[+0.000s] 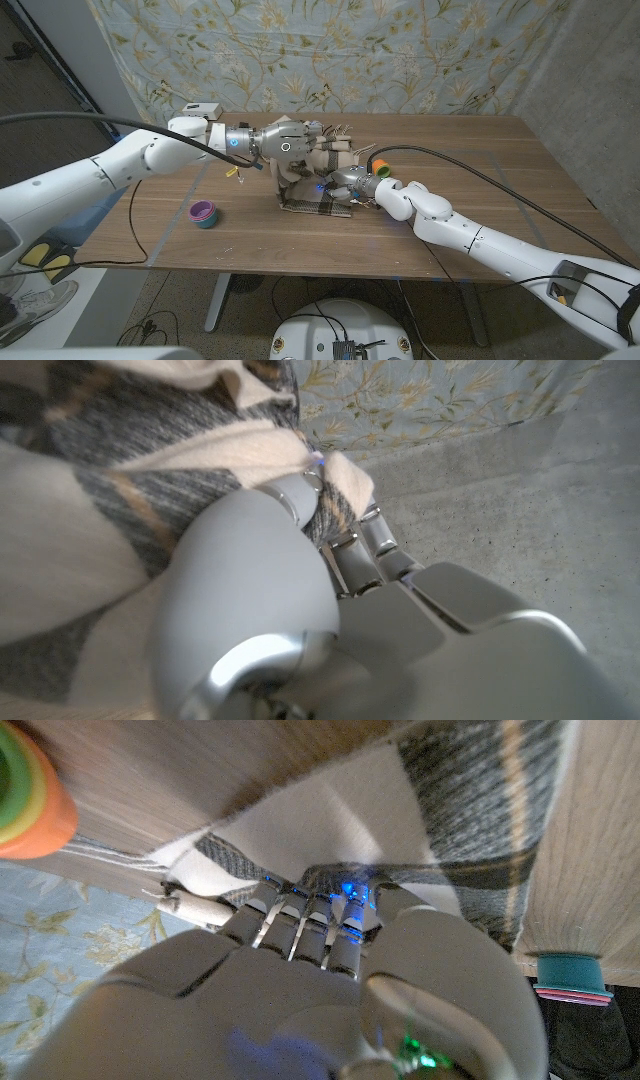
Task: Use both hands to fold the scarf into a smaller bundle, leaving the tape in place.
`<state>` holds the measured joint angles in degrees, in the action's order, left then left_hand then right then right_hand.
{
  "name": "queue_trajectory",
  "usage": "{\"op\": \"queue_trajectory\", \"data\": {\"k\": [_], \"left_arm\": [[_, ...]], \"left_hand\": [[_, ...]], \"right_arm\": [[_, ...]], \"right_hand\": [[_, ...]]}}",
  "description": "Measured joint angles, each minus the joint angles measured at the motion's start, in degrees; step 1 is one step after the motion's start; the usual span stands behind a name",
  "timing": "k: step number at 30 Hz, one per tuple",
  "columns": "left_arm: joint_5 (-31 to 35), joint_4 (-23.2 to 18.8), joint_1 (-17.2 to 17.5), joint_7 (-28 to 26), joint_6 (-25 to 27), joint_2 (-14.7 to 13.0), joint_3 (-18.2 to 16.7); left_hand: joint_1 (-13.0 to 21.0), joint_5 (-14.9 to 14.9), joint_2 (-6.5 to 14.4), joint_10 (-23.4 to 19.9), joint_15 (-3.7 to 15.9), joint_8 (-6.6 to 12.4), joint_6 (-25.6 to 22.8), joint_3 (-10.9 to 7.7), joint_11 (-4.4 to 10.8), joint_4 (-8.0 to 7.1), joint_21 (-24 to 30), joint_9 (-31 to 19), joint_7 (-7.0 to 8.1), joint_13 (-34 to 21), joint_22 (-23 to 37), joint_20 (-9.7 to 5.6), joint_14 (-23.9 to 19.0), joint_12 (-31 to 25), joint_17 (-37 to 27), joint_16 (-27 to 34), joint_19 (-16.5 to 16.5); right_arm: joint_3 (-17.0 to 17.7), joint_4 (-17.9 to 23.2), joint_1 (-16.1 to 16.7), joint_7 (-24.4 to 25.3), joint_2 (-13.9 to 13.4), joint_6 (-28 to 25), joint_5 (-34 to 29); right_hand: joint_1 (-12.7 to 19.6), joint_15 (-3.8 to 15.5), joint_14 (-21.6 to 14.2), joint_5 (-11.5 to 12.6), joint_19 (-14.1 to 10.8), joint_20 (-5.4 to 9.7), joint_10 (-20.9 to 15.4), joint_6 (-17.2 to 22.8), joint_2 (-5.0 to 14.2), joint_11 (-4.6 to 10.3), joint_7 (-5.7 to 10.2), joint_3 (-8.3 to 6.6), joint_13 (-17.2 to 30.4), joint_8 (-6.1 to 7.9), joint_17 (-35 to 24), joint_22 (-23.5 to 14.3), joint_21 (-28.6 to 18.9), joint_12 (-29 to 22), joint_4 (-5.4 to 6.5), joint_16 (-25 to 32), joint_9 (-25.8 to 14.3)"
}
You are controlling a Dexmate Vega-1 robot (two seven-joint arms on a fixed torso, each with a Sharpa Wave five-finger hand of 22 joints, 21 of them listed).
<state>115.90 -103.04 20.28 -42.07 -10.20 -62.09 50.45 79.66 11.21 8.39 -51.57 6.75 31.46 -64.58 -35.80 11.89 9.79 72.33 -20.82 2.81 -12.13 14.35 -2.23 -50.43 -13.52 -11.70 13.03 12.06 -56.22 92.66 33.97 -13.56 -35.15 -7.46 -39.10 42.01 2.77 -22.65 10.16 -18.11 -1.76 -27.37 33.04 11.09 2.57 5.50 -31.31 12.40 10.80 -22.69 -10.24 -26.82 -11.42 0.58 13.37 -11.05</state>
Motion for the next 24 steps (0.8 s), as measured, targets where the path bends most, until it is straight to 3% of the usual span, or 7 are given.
{"op": "queue_trajectory", "data": {"k": [8, 11, 13, 16, 20, 22, 24], "left_arm": [[1.8, 2.3, -3.2, -1.2, -1.3, 2.5, 3.4], [2.3, 3.1, -3.9, -1.3, -1.1, 3.2, 4.4], [2.7, 4.2, -4.3, -1.3, -0.2, 4.3, 5.4], [3.4, 5.7, -4.4, -1.0, 2.4, 5.9, 6.4], [3.9, 8.1, -3.8, -0.5, 6.4, 7.7, 7.1], [3.9, 9.9, -3.1, -0.5, 9.1, 9.2, 7.4], [3.8, 12.2, -2.2, -0.6, 13.6, 11.3, 7.7]], "left_hand": [[-0.4, -0.2, 0.0, 0.0, 0.00, -0.52, 0.1, 0.00, 0.00, 0.00, 0.4, 0.8, 0.07, -0.2, -0.7, -0.12, 0.0, 0.6, 0.0, -0.3, -0.1], [-0.9, -0.2, -0.4, 0.5, -0.16, -2.20, 3.0, 0.01, 0.09, 0.01, 0.8, 1.8, 1.89, -0.3, -1.7, 0.08, 0.8, 1.3, 0.2, -0.8, -1.2], [-3.0, -0.3, -0.6, 2.4, -0.52, -4.55, 6.3, 0.95, 0.01, -0.32, 0.9, 3.2, 4.43, -0.3, -3.0, 0.04, 2.2, 2.1, 0.3, -1.2, -2.4], [-8.0, -1.1, -1.0, 7.2, -1.48, -11.07, 13.9, 6.03, -0.11, -0.87, -0.7, 6.3, 8.34, -0.5, -4.3, -0.01, 6.3, 2.3, 0.5, -1.2, -2.9], [-18.1, -0.6, -2.1, 12.6, -2.80, -18.17, 22.3, 10.61, -0.39, -3.18, -6.6, 8.5, 9.62, -0.2, -4.8, 0.03, 11.0, 2.3, 0.8, -1.6, -0.9], [-25.1, 0.1, -2.9, 14.6, -3.04, -19.93, 26.3, 12.13, -0.35, -5.08, -10.0, 9.0, 9.84, 0.1, -4.7, 0.09, 12.5, 2.3, 1.0, -1.7, -0.7], [-30.9, 0.5, -3.1, 15.9, -3.29, -20.25, 28.6, 13.02, -0.38, -7.28, -12.5, 9.4, 9.95, 0.2, -4.6, 0.02, 13.3, 2.3, 1.1, -1.7, -0.3]], "right_arm": [[0.5, 0.2, 0.3, 0.0, -0.4, 0.6, 0.1], [0.6, 0.4, 0.3, 0.0, -0.5, 0.6, 0.2], [0.8, 0.5, 0.4, 0.0, -0.7, 0.6, 0.3], [0.9, 0.6, 0.5, 0.0, -0.8, 0.7, 0.3], [1.1, 0.7, 0.5, 0.0, -0.9, 0.7, 0.4], [1.1, 0.7, 0.4, 0.0, -0.9, 0.6, 0.4], [1.2, 0.6, 0.3, 0.0, -0.9, 0.6, 0.4]], "right_hand": [[-0.2, 0.00, 0.2, 0.0, 0.0, 0.03, 0.1, 0.0, -0.23, 0.09, 0.00, 0.00, 0.0, -0.18, 0.1, 0.0, 0.3, 0.1, 0.00, 0.0, 0.0], [-0.4, 0.01, 0.2, -0.2, 0.0, 0.03, 0.1, -0.2, -0.40, 0.09, -0.18, 0.03, 0.0, -0.03, 0.3, 0.0, 0.3, 0.2, -0.03, 0.0, -0.1], [-0.4, 0.01, 0.2, -0.2, 0.0, 0.03, 0.1, -0.2, -0.40, 0.09, -0.18, 0.20, 0.0, 0.03, 0.3, 0.0, 0.3, 0.1, -0.21, 0.0, -0.1], [-0.5, 0.01, 0.2, -0.2, 0.0, 0.03, 0.1, -0.2, -0.47, 0.09, -0.18, 0.20, 0.0, 0.07, 0.2, 0.0, 0.1, -0.1, -0.21, 0.0, -0.2], [-0.5, 0.01, 0.2, -0.2, 0.0, 0.03, 0.1, -0.2, -0.46, 0.09, -0.18, 0.20, 0.0, 0.09, 0.3, -0.1, 0.1, -0.1, -0.21, 0.0, -0.2], [-0.5, 0.01, 0.2, -0.2, 0.0, 0.02, 0.1, -0.2, -0.46, 0.09, -0.17, 0.42, 0.0, 0.09, 0.4, -0.1, 0.0, -0.1, -0.43, 0.0, -0.2], [-0.5, 0.02, 0.2, -0.2, 0.0, 0.03, 0.1, -0.2, -0.46, 0.09, -0.17, 0.42, 0.0, 0.13, 0.4, -0.2, 0.0, -0.1, -0.43, 0.0, -0.1]]}}
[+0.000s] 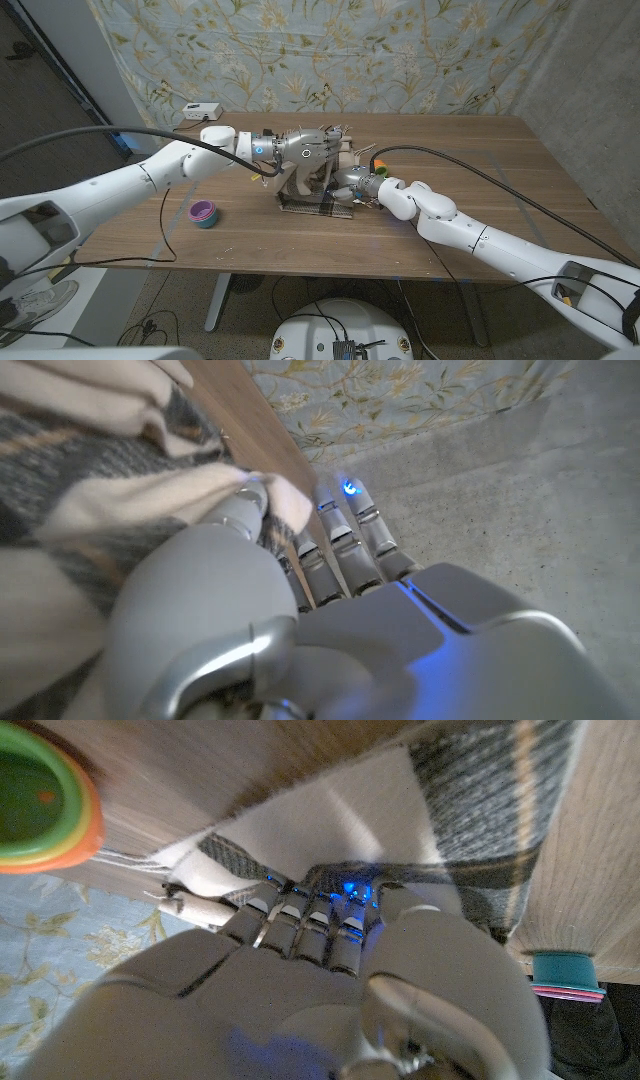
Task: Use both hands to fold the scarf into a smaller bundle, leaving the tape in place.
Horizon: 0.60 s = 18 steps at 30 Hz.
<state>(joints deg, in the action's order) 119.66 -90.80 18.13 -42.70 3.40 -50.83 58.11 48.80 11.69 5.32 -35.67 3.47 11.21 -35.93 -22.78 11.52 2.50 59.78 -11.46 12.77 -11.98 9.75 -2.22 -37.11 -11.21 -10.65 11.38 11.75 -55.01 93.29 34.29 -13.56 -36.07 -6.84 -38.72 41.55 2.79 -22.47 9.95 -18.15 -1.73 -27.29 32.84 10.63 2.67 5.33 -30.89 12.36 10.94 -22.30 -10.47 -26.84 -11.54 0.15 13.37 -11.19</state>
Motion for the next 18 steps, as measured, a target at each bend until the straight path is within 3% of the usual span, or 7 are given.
{"op": "queue_trajectory", "data": {"k": [4, 7, 12, 18], "left_arm": [[-1.6, 2.9, 1.5, -0.7, 5.8, 2.8, 0.0], [-4.2, 4.6, 2.7, -1.6, 10.9, 4.8, -0.1], [-9.6, 5.8, 5.1, -3.2, 17.9, 7.1, -0.5], [-14.1, 5.7, 7.4, -3.8, 22.3, 7.6, -1.3]], "left_hand": [[-8.0, 0.0, 0.8, 1.0, 0.03, -0.20, 1.8, 1.15, 0.07, -4.16, -3.0, 0.0, 0.01, 0.0, 0.0, 0.29, 0.6, 0.0, -0.2, 0.0, 0.4], [-10.5, 0.0, 1.5, 1.0, 0.03, -0.20, 1.8, 1.27, 0.07, -5.66, -3.7, 0.3, 0.01, 0.0, 0.0, 0.59, 0.6, -0.3, -0.2, 0.0, 0.7], [-11.4, 0.0, 2.4, 0.8, 0.02, -0.19, 1.8, 0.94, -0.14, -5.99, -4.3, 0.3, 0.01, 0.0, 0.0, 0.60, 0.6, -0.3, -0.1, 0.0, 1.4], [-11.7, 0.0, 2.1, 0.6, 0.02, 0.05, 1.8, 0.71, 0.07, -6.22, -4.7, 0.3, 0.01, 0.2, 0.0, 0.60, 0.6, -0.3, 0.0, 0.0, 1.4]], "right_arm": [[0.0, -0.3, -0.3, 0.0, 0.0, 0.0, 0.0], [0.1, -0.4, -0.6, -0.2, 0.1, -0.2, 0.0], [0.9, 0.3, -0.8, -0.4, -0.2, -1.0, 0.0], [2.4, 3.1, -0.8, -0.7, -1.4, -2.3, -0.1]], "right_hand": [[0.0, 0.00, 0.0, 0.0, 0.0, 0.00, 0.1, -0.2, 0.00, -0.12, -0.22, 0.00, 0.0, 0.12, 0.0, 0.0, 0.0, -0.1, 0.00, 0.0, 0.0], [0.0, 0.00, 0.0, 0.0, -0.2, -0.02, 0.5, -0.2, 0.00, -0.51, -0.20, 0.22, -0.1, 0.13, 0.0, 0.0, 0.0, -0.2, -0.22, 0.0, 0.0], [-0.4, -0.29, -0.6, 0.0, -0.7, -0.53, 0.8, -0.5, -0.45, -0.83, -0.52, 0.70, -0.1, 0.23, 0.0, 0.2, 0.0, 0.1, -0.21, 0.4, 0.0], [-0.8, -0.46, -1.1, 0.0, -1.1, -0.91, 0.8, -0.8, -0.78, -0.84, -0.20, 1.04, -0.1, -0.14, 0.3, 0.2, -0.3, 0.1, -0.56, 0.5, 0.0]]}}
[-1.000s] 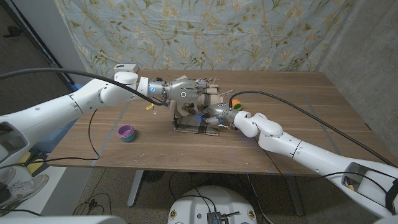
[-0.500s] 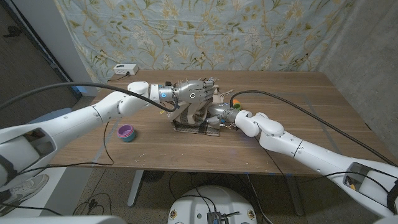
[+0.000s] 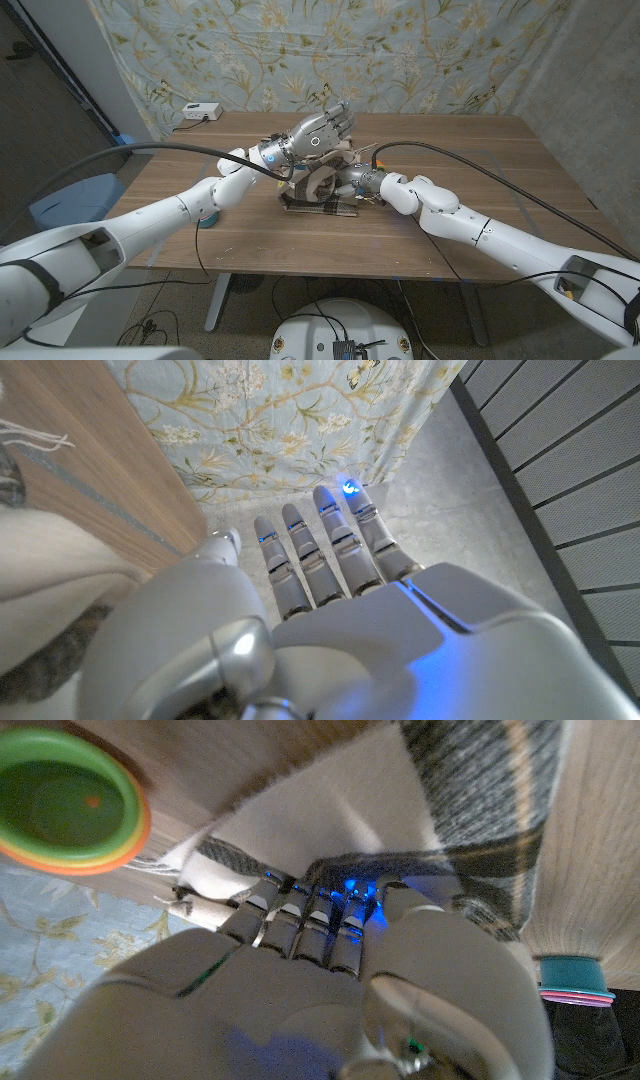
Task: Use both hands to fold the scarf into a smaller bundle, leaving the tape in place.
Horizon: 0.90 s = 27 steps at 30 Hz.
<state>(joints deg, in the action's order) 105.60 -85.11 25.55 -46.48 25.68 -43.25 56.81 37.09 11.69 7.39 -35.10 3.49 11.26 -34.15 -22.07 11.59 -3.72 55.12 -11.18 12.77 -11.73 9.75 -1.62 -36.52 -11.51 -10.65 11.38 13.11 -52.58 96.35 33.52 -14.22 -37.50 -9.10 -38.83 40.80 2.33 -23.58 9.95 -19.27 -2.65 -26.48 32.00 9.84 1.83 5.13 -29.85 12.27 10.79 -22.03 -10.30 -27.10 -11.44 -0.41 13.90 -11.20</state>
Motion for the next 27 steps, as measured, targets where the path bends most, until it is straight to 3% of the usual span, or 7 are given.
{"op": "queue_trajectory", "data": {"k": [13, 27], "left_arm": [[-9.3, -2.0, 4.4, 2.1, 4.2, -0.4, -2.8], [-15.9, -5.4, 9.8, 3.7, 6.1, -2.4, -6.6]], "left_hand": [[0.0, 0.0, 0.0, -0.7, 0.00, 0.00, -0.9, -1.14, -0.09, 0.63, -1.2, 0.0, 0.05, 0.0, 0.0, 0.31, 0.0, -0.4, 0.3, 0.0, 0.3], [0.0, 0.0, 0.0, -1.2, -0.11, 0.00, -1.3, -2.30, -0.05, 1.35, -1.9, 0.3, -0.01, 0.0, 0.0, 0.61, -0.1, -0.4, 0.3, 0.0, 0.6]], "right_arm": [[6.2, 10.4, 3.0, 1.1, -4.7, -4.8, -1.3], [12.8, 18.6, 8.0, 7.3, -7.3, -14.8, -6.3]], "right_hand": [[-1.0, 0.22, -0.8, 0.0, -0.2, -0.22, 0.3, -0.6, -2.18, -0.30, 0.00, 1.31, 0.0, 0.00, 0.8, 0.2, 0.3, 0.0, -0.52, 0.2, 0.0], [-1.0, 0.31, -1.1, 0.0, -0.5, -0.52, 0.3, -0.9, -2.15, -0.30, 0.31, 2.01, 0.0, 0.01, 0.8, 0.1, 0.3, 0.0, -0.74, 0.2, 0.0]]}}
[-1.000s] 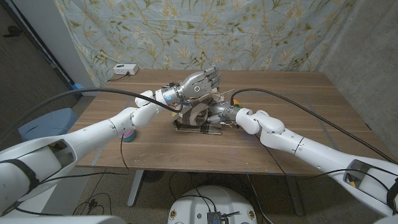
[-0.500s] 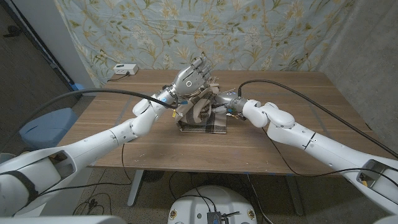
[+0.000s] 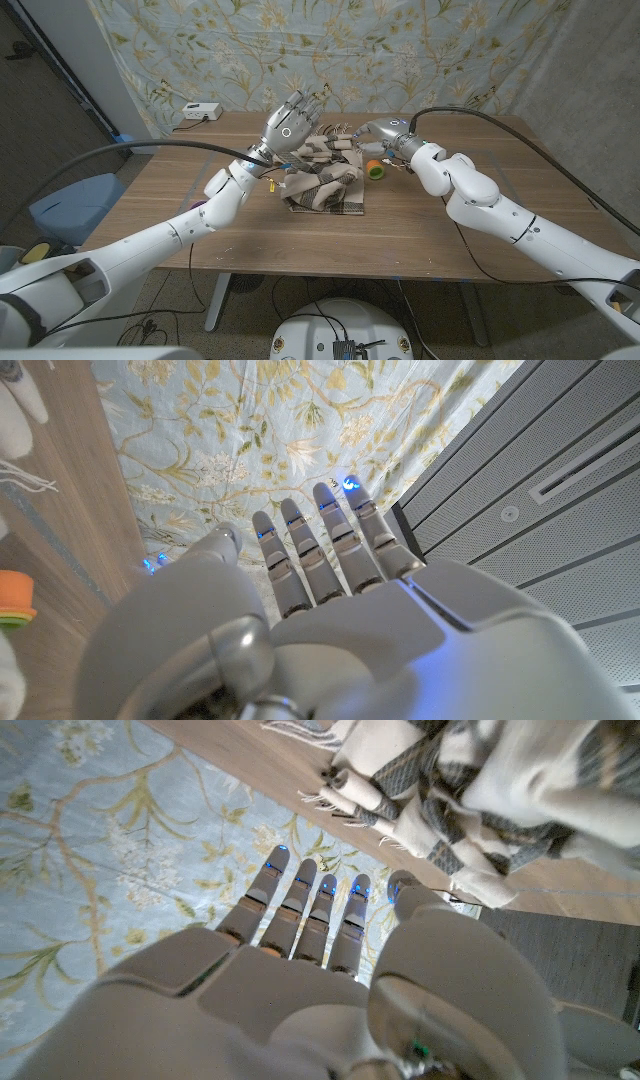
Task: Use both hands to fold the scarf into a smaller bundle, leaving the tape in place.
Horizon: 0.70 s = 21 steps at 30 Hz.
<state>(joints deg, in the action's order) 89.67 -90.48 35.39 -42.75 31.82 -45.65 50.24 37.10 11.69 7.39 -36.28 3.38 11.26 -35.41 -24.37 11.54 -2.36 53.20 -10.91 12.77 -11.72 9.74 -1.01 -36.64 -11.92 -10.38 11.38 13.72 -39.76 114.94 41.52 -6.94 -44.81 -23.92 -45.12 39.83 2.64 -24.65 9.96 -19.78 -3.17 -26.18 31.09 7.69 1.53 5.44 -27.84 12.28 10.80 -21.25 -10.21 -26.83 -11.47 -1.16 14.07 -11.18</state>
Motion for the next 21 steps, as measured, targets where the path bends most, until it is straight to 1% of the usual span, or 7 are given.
{"op": "queue_trajectory", "data": {"k": [5, 12, 15, 17, 18, 20, 21], "left_arm": [[-3.1, -2.1, 2.7, 1.4, 1.6, -0.9, -2.0], [-8.0, -6.0, 7.7, 2.8, 3.5, -2.1, -5.7], [-11.5, -8.3, 10.3, 3.5, 4.0, -2.7, -7.8], [-14.0, -8.3, 10.3, 3.9, 4.1, -2.7, -7.8], [-14.4, -8.3, 10.3, 3.9, 4.1, -2.7, -7.8], [-18.1, -12.2, 14.5, 4.4, 4.1, -3.5, -11.7], [-19.9, -12.9, 15.3, 4.6, 4.1, -3.6, -12.5]], "left_hand": [[0.0, 0.0, 0.0, 0.0, 0.00, 0.00, 0.0, -0.23, 0.00, 0.23, -0.2, 0.0, 0.00, 0.0, 0.0, 0.22, 0.0, 0.0, 0.0, 0.0, -0.2], [-0.3, 0.0, -0.3, -0.2, 0.18, 0.00, -0.6, -0.63, -0.24, 0.63, -0.7, 0.0, 0.00, 0.0, 0.3, 0.83, -0.2, 0.0, 0.0, 0.0, -0.2], [-0.3, -0.3, -0.3, -0.5, 0.10, 0.00, -0.6, -0.63, -0.52, 0.63, -0.9, 0.0, 0.00, 0.0, 0.3, 0.91, -0.6, 0.0, 0.0, 0.0, -0.1], [-0.7, -0.4, -0.7, -0.5, 0.18, -0.01, -0.6, -0.66, -0.53, 0.60, -0.9, 0.0, -0.02, 0.0, 0.3, 1.38, -0.6, 0.0, 0.0, 0.0, -0.2], [-0.7, -0.5, -0.7, -0.6, 0.18, -0.24, -0.4, -0.84, -0.58, 0.43, -0.9, 0.0, -0.24, 0.0, 0.3, 1.54, -0.6, 0.0, 0.0, 0.0, -0.1], [-1.2, -0.5, -0.6, -0.5, 0.18, -0.25, 0.0, -0.85, -0.88, 0.42, -1.1, 0.0, -0.63, 0.0, 0.3, 1.70, -0.6, 0.0, 0.0, 0.0, -0.3], [-1.4, -0.7, -0.4, -0.5, 0.18, -0.25, 0.2, -0.85, -0.88, 0.42, -1.1, 0.0, -0.80, 0.0, 0.3, 1.78, -0.6, 0.0, 0.0, 0.0, -0.3]], "right_arm": [[2.0, 1.2, 1.7, 4.0, 0.7, -1.7, -0.1], [3.1, 0.7, 2.2, 6.0, 1.9, 0.5, 4.2], [2.9, -0.2, 1.7, 6.2, 2.6, 2.3, 6.5], [2.6, -1.0, 1.3, 6.2, 3.1, 2.3, 6.5], [2.3, -1.5, 1.0, 6.3, 3.3, 4.2, 8.4], [1.9, -2.3, 0.5, 6.3, 3.7, 5.5, 9.8], [1.8, -2.6, 0.3, 6.3, 3.8, 6.2, 10.4]], "right_hand": [[-0.4, -0.07, 0.3, 0.0, 0.0, 0.00, 0.0, -0.1, -0.42, 0.00, 0.11, 0.43, 0.0, 0.00, 0.3, -0.1, 0.0, 0.0, -0.43, 0.0, 0.0], [-3.2, -0.09, 1.2, 0.0, 0.3, -0.27, 0.3, -1.5, -3.20, 0.29, -0.10, 3.67, 0.0, 0.01, 0.8, -0.1, 0.5, 0.0, 0.00, -0.2, 0.0], [-4.1, 0.07, 2.0, 0.0, 0.5, -0.47, 1.2, -2.3, -4.09, 0.20, -0.43, 4.62, 0.0, -0.22, 0.8, -0.1, 1.0, 0.3, 0.15, -0.3, 0.0], [-4.2, -0.18, 2.3, 0.0, 0.7, -0.74, 1.7, -2.8, -4.21, 0.18, -0.53, 4.99, 0.0, -0.24, 1.1, -0.1, 1.2, 0.3, 0.06, -0.6, 0.0], [-4.3, -0.11, 2.6, 0.0, 0.7, -0.74, 1.9, -3.0, -4.20, -0.01, -0.51, 5.06, 0.0, -0.24, 1.1, -0.1, 1.2, 0.3, -0.01, -0.7, 0.0], [-4.2, -0.08, 3.2, 0.2, 0.8, -0.73, 2.7, -3.9, -4.21, 0.23, -0.41, 5.41, 0.0, -0.24, 1.2, -0.1, 1.5, 0.5, -0.35, -0.8, 0.0], [-4.2, -0.18, 3.7, 0.4, 1.0, -0.90, 3.2, -4.3, -4.21, 0.23, -0.41, 5.58, 0.0, -0.24, 1.3, -0.1, 1.6, 0.7, -0.55, -1.0, 0.0]]}}
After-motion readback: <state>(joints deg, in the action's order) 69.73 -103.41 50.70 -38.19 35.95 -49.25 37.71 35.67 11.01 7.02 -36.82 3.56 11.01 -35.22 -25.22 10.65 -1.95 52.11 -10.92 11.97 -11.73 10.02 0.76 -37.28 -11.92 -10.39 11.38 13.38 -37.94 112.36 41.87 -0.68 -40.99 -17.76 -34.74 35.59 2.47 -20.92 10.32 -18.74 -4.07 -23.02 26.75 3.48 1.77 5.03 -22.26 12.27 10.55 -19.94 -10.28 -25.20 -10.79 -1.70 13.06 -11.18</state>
